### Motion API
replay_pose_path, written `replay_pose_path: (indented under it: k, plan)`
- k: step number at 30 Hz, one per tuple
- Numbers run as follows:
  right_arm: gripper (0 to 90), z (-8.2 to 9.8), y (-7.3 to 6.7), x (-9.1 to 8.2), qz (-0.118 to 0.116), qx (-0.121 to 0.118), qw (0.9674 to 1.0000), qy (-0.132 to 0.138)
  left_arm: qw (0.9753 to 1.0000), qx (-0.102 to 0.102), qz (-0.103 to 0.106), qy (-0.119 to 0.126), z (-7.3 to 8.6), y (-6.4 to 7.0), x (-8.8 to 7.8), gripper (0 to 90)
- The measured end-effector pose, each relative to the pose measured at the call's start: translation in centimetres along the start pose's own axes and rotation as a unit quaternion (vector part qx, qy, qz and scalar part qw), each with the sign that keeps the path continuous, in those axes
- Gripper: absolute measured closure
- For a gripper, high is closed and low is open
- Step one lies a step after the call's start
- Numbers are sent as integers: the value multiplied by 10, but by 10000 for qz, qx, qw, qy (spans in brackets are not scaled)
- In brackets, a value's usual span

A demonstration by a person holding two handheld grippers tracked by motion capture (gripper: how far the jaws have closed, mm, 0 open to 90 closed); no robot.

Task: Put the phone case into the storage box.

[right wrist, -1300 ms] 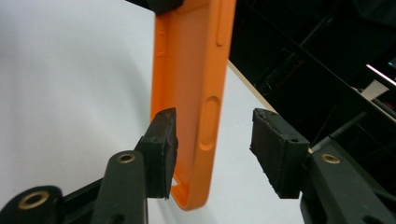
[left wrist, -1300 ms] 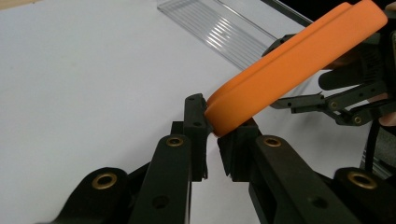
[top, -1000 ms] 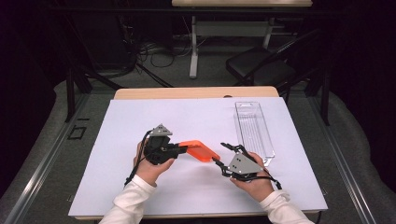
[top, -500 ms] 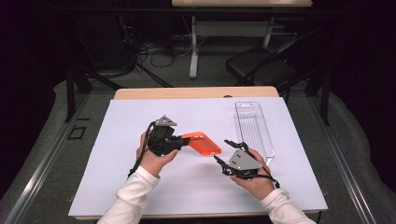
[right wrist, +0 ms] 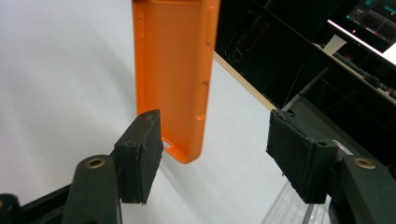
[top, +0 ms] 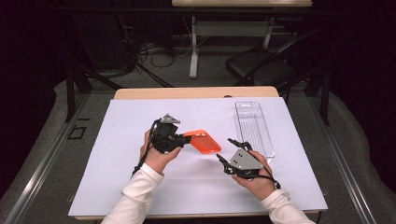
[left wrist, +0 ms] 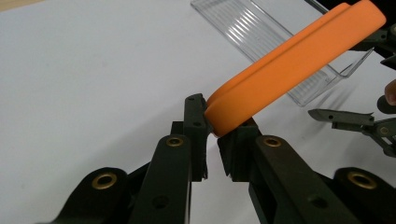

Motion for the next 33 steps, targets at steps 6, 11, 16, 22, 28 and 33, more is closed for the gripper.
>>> replay_pose_path:
  k: [6,11,16,22,28,33]
  plan:
    - [351,2,-2,2,43,-36,10000,-7,10000,-44,0,15,5,-4,-3,814]
    - [351,3,-4,2,34,-12,10000,16,10000,-58,-9,40,6,-5,-4,814]
    - [349,2,-6,1,37,-24,10000,11,10000,-77,-12,18,7,-5,-5,814]
    - [341,2,-5,1,46,-25,10000,-4,10000,-87,-13,23,7,-4,-6,814]
    - [327,1,-5,1,37,33,10000,-7,10000,-83,-24,-8,7,-2,-5,814]
    - [245,-3,-3,1,137,129,9998,24,10000,-74,-29,-35,6,2,-4,814]
Point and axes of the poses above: each handheld gripper's, and its own axes: x roughly forward along the jaws, z roughly out of its underside, y roughly to its right, the point moved 4 cm from there along x, roughly forward along the jaws, and after that the axes turned 8 degrees about x, right-handed, at the moved point
